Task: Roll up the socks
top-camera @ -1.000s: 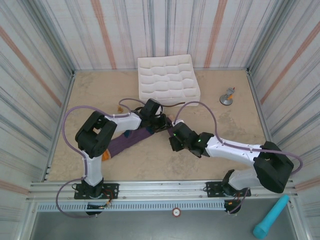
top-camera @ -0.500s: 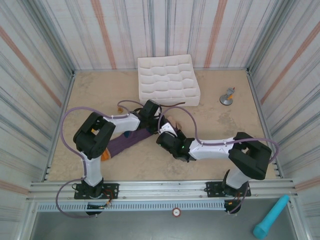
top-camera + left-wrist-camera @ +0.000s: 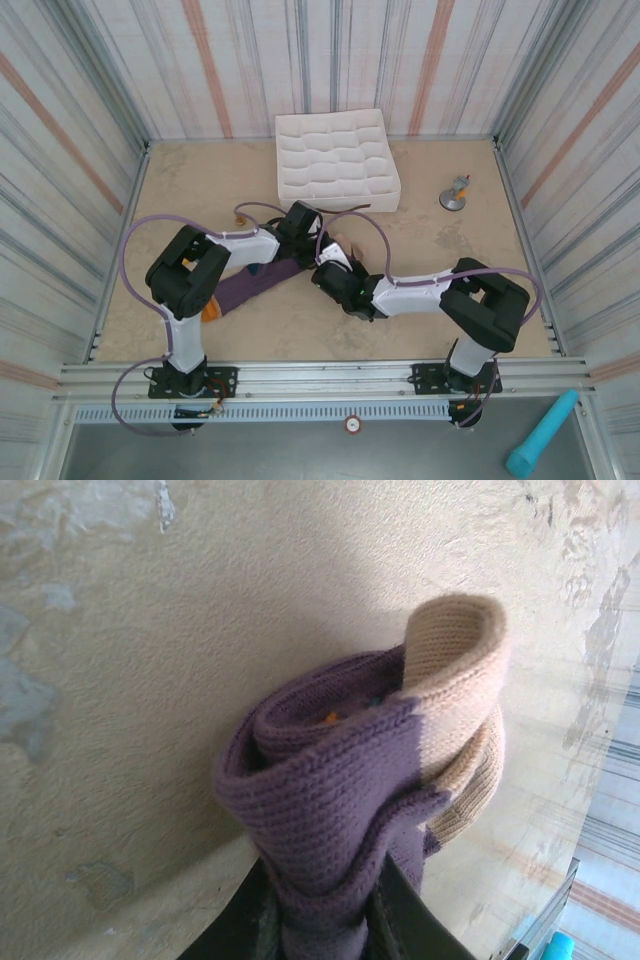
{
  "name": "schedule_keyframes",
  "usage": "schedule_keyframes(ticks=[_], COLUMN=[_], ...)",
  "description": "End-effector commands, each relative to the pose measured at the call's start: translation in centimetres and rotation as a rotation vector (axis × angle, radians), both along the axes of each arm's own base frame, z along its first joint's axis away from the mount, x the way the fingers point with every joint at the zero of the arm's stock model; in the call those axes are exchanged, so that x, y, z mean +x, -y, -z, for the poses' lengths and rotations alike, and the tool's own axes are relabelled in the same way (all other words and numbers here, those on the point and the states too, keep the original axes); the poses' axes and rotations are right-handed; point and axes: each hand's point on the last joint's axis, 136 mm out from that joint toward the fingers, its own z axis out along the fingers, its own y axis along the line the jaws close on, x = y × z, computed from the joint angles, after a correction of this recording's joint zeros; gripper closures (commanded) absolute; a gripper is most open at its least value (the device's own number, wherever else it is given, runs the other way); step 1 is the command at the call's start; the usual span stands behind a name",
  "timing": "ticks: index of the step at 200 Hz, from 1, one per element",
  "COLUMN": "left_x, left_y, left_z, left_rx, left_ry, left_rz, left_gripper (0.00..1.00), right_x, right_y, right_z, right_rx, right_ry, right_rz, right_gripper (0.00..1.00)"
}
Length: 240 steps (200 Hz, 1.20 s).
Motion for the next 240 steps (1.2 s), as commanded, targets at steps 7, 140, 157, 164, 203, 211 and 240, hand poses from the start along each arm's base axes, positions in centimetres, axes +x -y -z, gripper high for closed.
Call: schedule_keyframes(ticks=[7,140,157,164,203,211,240], left_x=[-2.3,-1.3,-1.3,-1.3,-1.1,-1.1,-0.6], left_y=[-1.1,0.9,1.1,1.3,2.0,2.2,2.9], left_z=[1.7,-1.7,-1.6,-1.6,-1.1,-1.2,-1.4], left_rx=[0.054,-0.096,-0.105,-0.108,-0.122,-0.127,-0.141], left_ry=[-0.079,0.063,0.063,0.063,0.055,0.060,0.086], left_rz=[0.018,0.052,0.058,0.057,0.068,0.072,0.077], left_gripper=[0.80,0.39,0.40,0.40,0.42,0.42,0.42], right_x=[-0.2,-1.1,-0.9,-0.9,-0.1,0.2,1.1], right_y=[3.6,7.4,7.5,7.5,8.0,8.3,9.4], right_z=[2.2,4.8,4.2,4.1,3.2,3.2,3.5], right_rx=[-0.007,0.593,0.701,0.732,0.930,0.966,1.098], right_ry=[-0.078,-0.470,-0.515,-0.533,-0.641,-0.662,-0.725], right_rz=[0.088,0.216,0.216,0.221,0.271,0.296,0.369], right_gripper=[0.87,0.96,0.96,0.96,0.96,0.96,0.96])
